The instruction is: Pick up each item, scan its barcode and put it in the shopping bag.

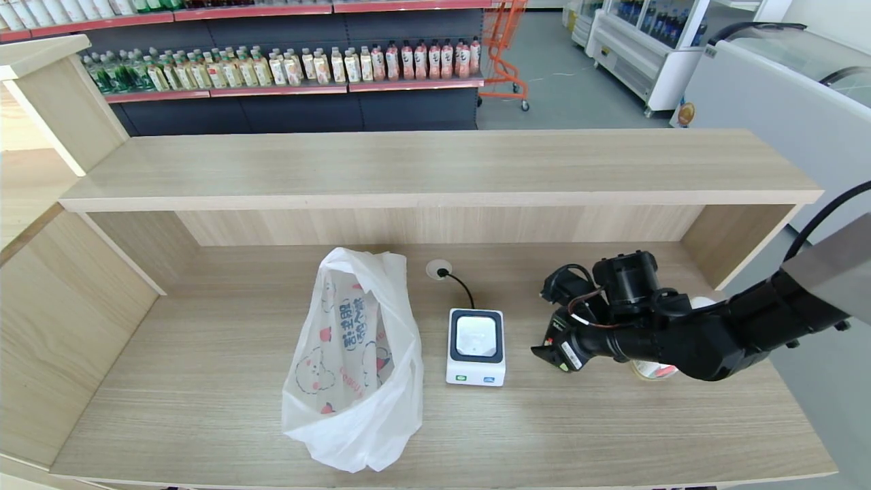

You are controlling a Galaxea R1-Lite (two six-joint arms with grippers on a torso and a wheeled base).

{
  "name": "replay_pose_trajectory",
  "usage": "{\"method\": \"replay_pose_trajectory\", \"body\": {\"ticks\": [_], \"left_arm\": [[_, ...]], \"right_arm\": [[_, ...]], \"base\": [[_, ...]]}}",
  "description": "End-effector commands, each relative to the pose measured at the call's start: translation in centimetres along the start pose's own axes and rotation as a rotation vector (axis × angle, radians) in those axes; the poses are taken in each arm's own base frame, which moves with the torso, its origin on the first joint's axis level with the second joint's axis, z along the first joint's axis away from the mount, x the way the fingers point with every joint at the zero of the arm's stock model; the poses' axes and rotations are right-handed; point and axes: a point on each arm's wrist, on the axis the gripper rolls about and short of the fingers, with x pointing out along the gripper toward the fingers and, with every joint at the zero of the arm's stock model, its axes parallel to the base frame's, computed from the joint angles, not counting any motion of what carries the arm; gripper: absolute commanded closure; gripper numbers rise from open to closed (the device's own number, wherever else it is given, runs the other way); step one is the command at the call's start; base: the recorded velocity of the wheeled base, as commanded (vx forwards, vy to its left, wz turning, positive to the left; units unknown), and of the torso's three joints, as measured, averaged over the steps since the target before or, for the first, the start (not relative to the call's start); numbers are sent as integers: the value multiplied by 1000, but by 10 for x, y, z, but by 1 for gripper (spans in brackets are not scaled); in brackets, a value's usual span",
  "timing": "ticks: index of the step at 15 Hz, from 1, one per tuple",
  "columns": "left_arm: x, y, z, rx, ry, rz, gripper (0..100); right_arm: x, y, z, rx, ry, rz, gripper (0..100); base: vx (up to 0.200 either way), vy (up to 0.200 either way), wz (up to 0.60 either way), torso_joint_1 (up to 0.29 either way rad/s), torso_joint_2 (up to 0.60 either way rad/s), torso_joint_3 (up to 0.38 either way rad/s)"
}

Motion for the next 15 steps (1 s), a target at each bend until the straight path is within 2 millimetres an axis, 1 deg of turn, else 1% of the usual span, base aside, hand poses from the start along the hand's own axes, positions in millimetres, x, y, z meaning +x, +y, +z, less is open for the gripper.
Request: {"method": "replay_pose_trajectory", "body": {"ticks": [1, 4, 6, 7, 8, 9, 10, 11, 12, 13, 14, 15], "left_arm": [[0, 0, 0, 0, 0, 1, 0], [0, 0, 0, 0, 0, 1, 0], [0, 0, 0, 0, 0, 1, 0], [0, 0, 0, 0, 0, 1, 0], [0, 0, 0, 0, 0, 1, 0], [0, 0, 0, 0, 0, 1, 0], [0, 0, 0, 0, 0, 3, 0], [0, 0, 0, 0, 0, 1, 0], [0, 0, 0, 0, 0, 1, 0], [0, 0, 0, 0, 0, 0, 0], [0, 0, 0, 0, 0, 1, 0], [0, 0, 0, 0, 0, 1, 0]], "right_arm": [[2, 0, 2, 13, -12, 6, 100], [-1, 1, 0, 66, -14, 7, 100], [-11, 1, 0, 141, -45, -3, 100], [-20, 2, -1, 184, -70, -10, 100], [-36, 2, 1, 240, -103, -18, 100], [-57, 0, 4, 309, -138, -28, 100], [-84, -1, 2, 377, -171, -39, 100], [-98, -3, -2, 394, -183, -53, 100], [-130, -3, -13, 372, -211, -88, 100], [-158, -4, -22, 251, -236, -139, 100], [-174, -5, -27, 129, -249, -183, 100], [-180, -6, -26, 69, -260, -204, 100]], "base": [[0, 0, 0, 0, 0, 0], [0, 0, 0, 0, 0, 0], [0, 0, 0, 0, 0, 0], [0, 0, 0, 0, 0, 0], [0, 0, 0, 0, 0, 0], [0, 0, 0, 0, 0, 0], [0, 0, 0, 0, 0, 0], [0, 0, 0, 0, 0, 0], [0, 0, 0, 0, 0, 0], [0, 0, 0, 0, 0, 0], [0, 0, 0, 0, 0, 0], [0, 0, 0, 0, 0, 0]]}}
